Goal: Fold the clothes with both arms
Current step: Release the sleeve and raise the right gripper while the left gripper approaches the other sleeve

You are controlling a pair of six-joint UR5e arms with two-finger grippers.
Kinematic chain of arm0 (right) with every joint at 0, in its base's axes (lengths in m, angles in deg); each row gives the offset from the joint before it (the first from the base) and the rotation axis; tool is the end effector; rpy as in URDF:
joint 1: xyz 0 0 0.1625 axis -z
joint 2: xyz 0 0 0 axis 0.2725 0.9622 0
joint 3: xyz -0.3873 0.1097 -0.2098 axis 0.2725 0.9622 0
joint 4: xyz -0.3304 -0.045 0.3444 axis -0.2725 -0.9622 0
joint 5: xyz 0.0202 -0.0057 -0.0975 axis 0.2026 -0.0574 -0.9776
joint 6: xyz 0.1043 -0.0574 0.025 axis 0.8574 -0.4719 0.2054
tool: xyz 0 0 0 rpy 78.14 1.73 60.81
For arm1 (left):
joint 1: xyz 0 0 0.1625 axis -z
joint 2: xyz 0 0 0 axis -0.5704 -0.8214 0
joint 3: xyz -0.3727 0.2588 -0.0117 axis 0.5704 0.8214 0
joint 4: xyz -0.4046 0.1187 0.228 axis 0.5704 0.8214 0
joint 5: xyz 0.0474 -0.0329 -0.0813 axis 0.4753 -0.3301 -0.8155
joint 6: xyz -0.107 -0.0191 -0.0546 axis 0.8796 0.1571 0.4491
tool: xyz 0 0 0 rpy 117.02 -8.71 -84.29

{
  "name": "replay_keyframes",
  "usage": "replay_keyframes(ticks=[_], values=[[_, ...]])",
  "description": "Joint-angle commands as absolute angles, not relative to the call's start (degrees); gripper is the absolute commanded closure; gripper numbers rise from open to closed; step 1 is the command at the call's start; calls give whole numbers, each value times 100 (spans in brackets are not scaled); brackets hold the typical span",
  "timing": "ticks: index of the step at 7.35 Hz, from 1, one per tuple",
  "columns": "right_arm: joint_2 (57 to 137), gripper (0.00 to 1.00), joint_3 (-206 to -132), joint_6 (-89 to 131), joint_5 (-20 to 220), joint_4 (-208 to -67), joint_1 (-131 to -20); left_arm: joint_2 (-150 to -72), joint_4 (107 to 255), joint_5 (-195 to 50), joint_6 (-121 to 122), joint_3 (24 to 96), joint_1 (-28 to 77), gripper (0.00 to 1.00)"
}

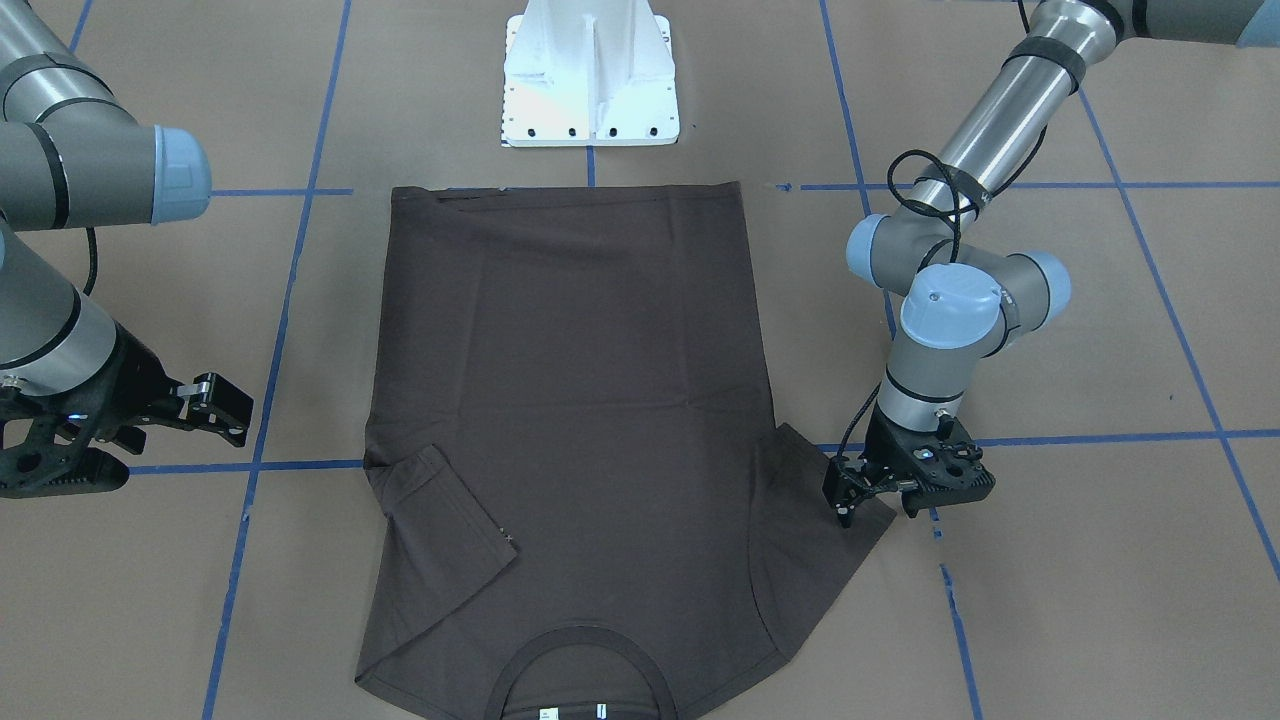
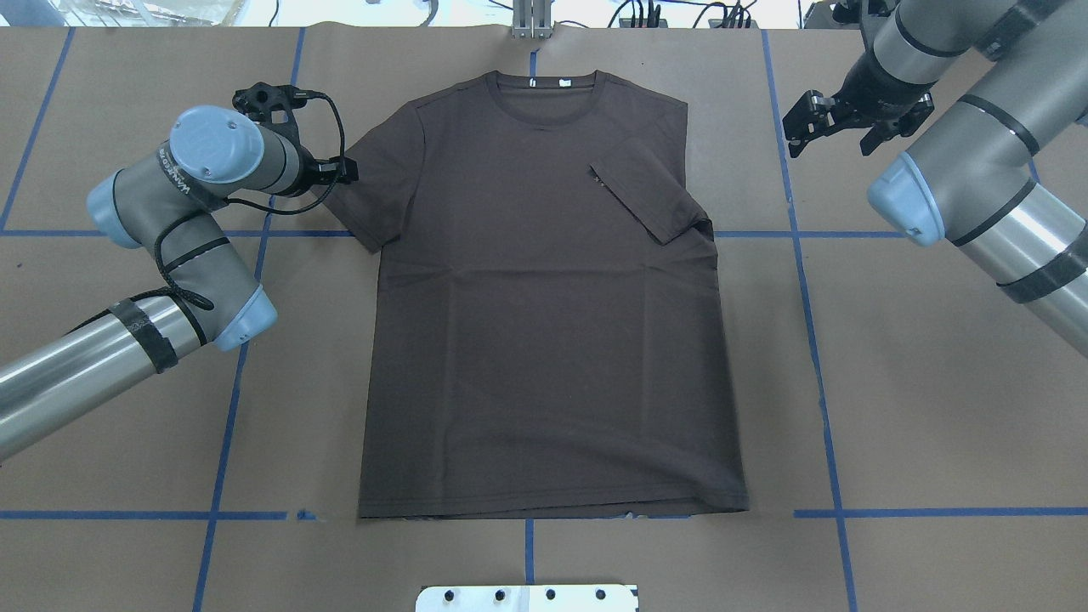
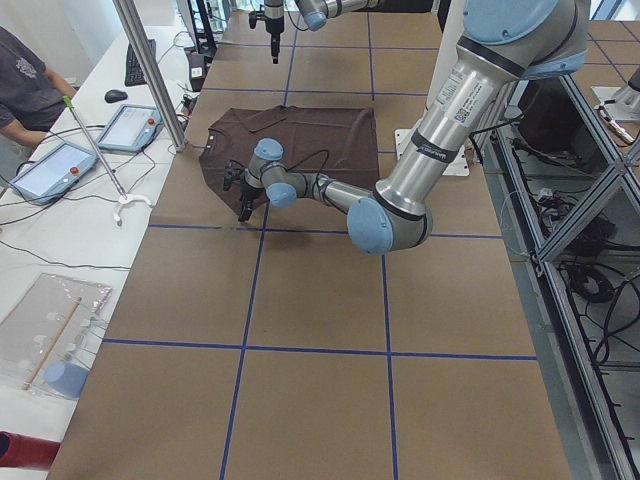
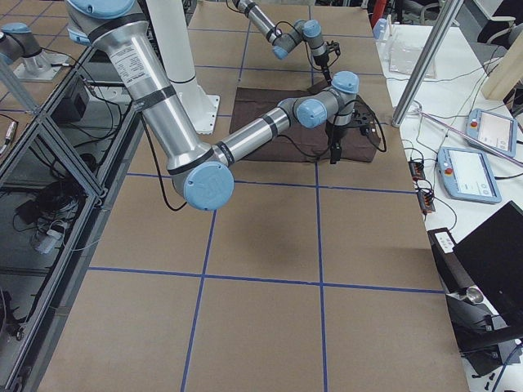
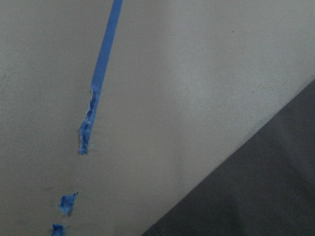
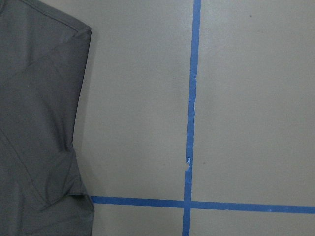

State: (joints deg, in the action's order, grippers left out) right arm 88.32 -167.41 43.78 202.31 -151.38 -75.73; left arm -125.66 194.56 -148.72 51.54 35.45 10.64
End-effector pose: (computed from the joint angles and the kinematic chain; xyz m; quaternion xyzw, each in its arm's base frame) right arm -0.3228 -0.6839 0.3605 0.0365 -0.3790 -0.0033 0.9247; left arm 0.5231 -0.6971 0.4520 0.1910 0.3836 -0.1385 0.8928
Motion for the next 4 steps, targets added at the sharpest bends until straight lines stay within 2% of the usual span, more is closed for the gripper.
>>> replay_keyframes(ticks=[1, 4], values=[[8827, 0, -16718, 4378, 20225, -15136, -7567, -12566, 19433, -14872, 5156, 3564, 1066, 30], [8827, 0, -16709, 4369, 20225, -15145, -7567, -12584, 19398, -14881, 5165, 3599, 1066, 56]])
